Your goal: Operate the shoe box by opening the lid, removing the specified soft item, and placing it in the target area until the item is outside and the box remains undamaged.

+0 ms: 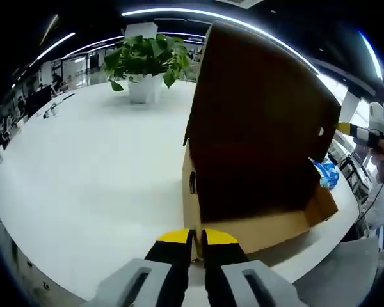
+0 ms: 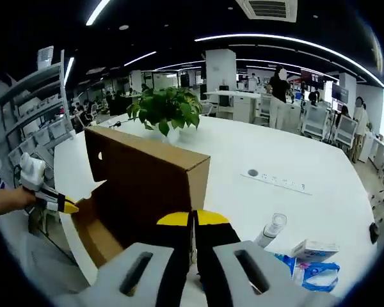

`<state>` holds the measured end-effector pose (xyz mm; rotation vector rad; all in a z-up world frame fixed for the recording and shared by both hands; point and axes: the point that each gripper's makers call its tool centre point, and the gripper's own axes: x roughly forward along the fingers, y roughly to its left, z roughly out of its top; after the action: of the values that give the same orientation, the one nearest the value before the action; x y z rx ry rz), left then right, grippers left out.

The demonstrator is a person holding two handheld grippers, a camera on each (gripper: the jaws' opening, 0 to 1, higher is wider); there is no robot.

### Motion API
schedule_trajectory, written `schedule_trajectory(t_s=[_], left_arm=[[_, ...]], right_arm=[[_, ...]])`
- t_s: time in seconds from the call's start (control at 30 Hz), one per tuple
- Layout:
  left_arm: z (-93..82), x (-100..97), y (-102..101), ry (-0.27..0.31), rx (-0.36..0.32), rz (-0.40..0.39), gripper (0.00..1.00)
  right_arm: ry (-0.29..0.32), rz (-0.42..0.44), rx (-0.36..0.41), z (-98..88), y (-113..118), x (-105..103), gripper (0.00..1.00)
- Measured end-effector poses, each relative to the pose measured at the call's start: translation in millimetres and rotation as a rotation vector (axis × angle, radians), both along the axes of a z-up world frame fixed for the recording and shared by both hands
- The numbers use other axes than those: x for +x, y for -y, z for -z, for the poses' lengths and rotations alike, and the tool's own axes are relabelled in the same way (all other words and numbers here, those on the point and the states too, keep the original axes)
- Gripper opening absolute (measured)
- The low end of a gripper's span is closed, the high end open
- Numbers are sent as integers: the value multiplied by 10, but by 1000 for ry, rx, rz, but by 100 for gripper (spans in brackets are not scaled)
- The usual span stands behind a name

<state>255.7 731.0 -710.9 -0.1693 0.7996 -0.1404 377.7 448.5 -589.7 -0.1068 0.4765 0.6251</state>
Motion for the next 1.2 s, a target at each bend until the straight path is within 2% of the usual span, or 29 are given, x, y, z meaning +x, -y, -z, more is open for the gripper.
schedule_trajectory(t_s=[0.33,0.53,0.83,0.93,1.07,1.2], left_arm=[[-7,6,7,13,-3,9,6],[-47,26,17,24,27,33,7],[-360,118,-28,104,67,56,16],[-473,149,-85,127,100,68,17],[-647,173,-126,162,110,86,20],[-744,170,-135,185,124,106,20]], right_arm=[[30,10,13,38,20,-182,0],[32,14,30,79,22,-296,1],[34,12,60,156,28,-445,2],[33,-3,53,204,21,-499,3],[35,-21,44,277,16,-591,4],[38,-39,33,339,10,-663,5]])
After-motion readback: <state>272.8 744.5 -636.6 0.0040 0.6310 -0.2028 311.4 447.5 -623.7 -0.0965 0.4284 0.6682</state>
